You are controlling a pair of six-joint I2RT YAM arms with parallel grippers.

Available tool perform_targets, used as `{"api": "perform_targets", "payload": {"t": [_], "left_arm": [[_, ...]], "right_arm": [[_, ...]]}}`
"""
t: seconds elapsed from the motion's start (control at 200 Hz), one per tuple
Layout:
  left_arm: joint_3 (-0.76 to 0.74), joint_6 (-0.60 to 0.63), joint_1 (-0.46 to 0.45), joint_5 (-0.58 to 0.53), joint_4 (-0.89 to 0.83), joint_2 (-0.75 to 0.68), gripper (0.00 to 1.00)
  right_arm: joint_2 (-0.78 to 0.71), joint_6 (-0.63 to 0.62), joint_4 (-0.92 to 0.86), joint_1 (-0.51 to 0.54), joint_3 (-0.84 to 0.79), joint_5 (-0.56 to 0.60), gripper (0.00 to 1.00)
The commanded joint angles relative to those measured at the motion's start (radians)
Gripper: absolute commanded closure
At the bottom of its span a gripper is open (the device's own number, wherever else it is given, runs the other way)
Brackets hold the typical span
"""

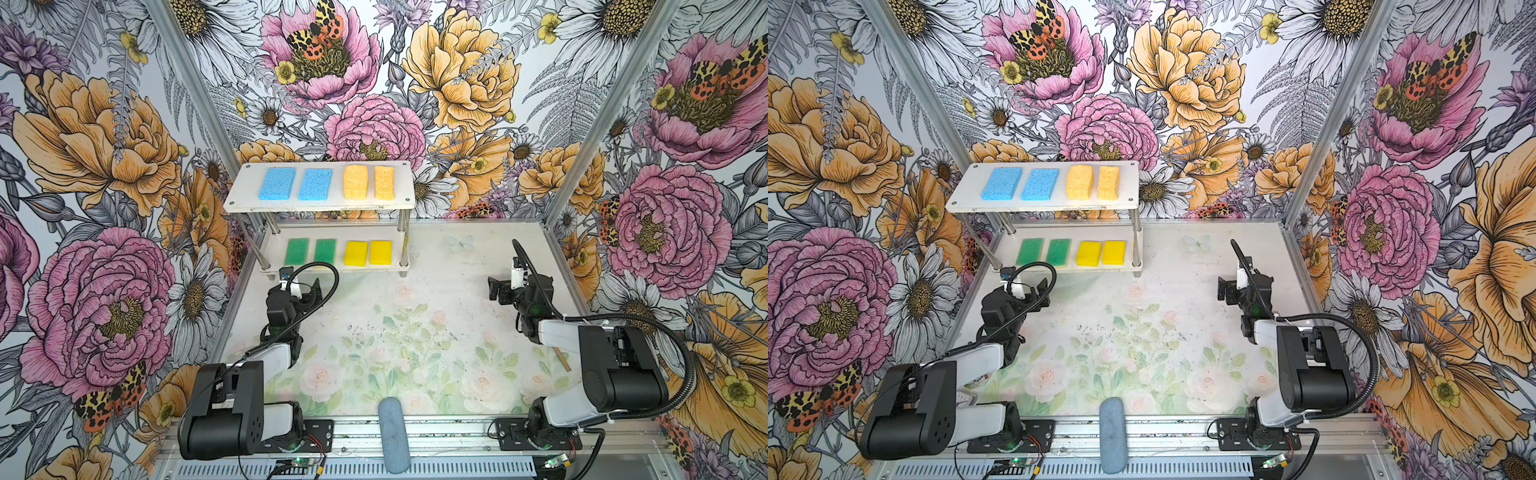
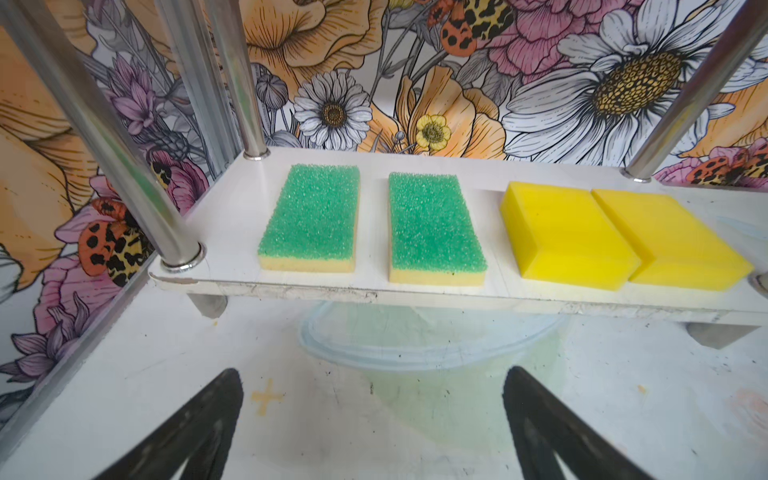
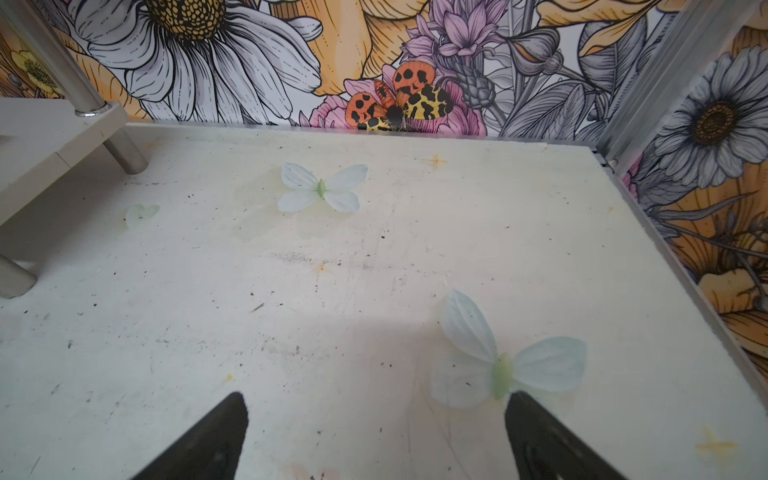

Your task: Place and organize the cleaning sponges onto the shelf

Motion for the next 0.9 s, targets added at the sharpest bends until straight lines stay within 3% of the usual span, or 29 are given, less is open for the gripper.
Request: {"api": "perform_targets", "payload": {"t": [0.0, 0.105, 0.325, 0.47, 0.555, 0.736, 0.896], "left_arm": [[-0.006, -0.021, -0.003, 0.013, 0.157, 0.02, 0.01], [-0.014, -0.015, -0.004, 0.013, 0.223, 0.075, 0.01], [-0.077, 0.01, -0.044, -0.062, 0.554, 0.266, 0.01], [-0.046, 0.018, -0.051, -0.066, 0.472, 0.248, 0.01], [0.016, 0.023, -0.05, -0.056, 0.332, 0.235, 0.01], [0.055, 0.004, -0.004, 0.048, 0.258, 0.236, 0.01], [0.038, -0.034, -0.011, -0.059, 0.29, 0.236, 0.01]], "right_arm": [[-0.005, 0.02, 0.151, -0.001, -0.044, 0.054, 0.0], [0.003, 0.027, 0.183, 0.0, -0.058, 0.075, 0.0], [0.022, 0.037, 0.235, 0.001, -0.078, 0.097, 0.0], [0.024, 0.036, 0.234, -0.001, -0.078, 0.096, 0.0], [0.025, 0.035, 0.233, 0.0, -0.078, 0.096, 0.0], [0.027, 0.04, 0.25, -0.001, -0.084, 0.106, 0.0], [0.031, 0.044, 0.268, -0.001, -0.093, 0.117, 0.0]]}}
